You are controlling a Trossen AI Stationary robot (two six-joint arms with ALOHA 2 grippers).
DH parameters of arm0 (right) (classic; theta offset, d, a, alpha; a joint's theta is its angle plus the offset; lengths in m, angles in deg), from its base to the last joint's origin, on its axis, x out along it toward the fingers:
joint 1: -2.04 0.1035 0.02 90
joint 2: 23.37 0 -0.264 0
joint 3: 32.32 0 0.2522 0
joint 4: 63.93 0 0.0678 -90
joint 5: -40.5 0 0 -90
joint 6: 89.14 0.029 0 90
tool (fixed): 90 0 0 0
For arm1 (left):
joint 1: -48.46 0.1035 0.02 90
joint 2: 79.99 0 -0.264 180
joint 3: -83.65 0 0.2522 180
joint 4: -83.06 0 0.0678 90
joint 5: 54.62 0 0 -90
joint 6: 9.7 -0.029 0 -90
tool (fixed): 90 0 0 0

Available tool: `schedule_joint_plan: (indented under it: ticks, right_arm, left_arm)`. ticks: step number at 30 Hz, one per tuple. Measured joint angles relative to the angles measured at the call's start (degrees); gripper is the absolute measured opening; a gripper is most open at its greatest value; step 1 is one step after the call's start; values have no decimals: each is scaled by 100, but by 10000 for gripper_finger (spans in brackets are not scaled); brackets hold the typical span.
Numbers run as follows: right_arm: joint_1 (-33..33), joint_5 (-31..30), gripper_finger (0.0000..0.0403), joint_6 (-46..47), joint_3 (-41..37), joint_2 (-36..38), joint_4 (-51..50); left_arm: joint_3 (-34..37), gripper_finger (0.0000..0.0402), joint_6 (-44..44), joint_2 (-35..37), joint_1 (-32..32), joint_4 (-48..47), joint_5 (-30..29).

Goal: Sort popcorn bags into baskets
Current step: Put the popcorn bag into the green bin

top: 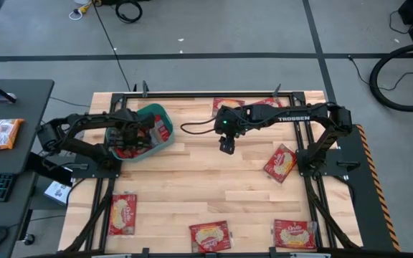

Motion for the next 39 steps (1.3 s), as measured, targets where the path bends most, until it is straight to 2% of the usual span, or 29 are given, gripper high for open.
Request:
schedule_joint_plan:
  ticks: [4,7,12,18,21,24,27,29,32,39]
  right_arm:
    - [0,0,226,-49,0,0,2]
    - [0,0,226,-116,0,0,2]
    - [0,0,226,-158,0,0,3]
    - [0,0,226,-156,0,0,56]
    - [0,0,226,-156,0,0,135]
    - [0,0,226,-157,0,0,157]
    - [0,0,226,-158,0,0,156]
    - [0,0,226,-156,0,0,155]
    - [0,0,226,-187,0,0,153]
    - [-53,0,226,-347,0,0,283]
  left_arm:
    - [5,208,255,0,91,216,-34]
    - [13,188,460,-15,90,821,89]
    - [22,161,985,-13,84,1053,179]
    - [20,156,1293,-13,79,1076,-130]
    - [20,146,1094,-13,81,1126,-352]
    - [19,109,726,-13,84,1115,-504]
    - [9,42,540,-9,86,964,-617]
    - [-49,18,393,2,88,756,-624]
    - [-364,19,-6,-4,88,-51,-660]
    - [-1656,18,-696,-4,90,-1774,-831]
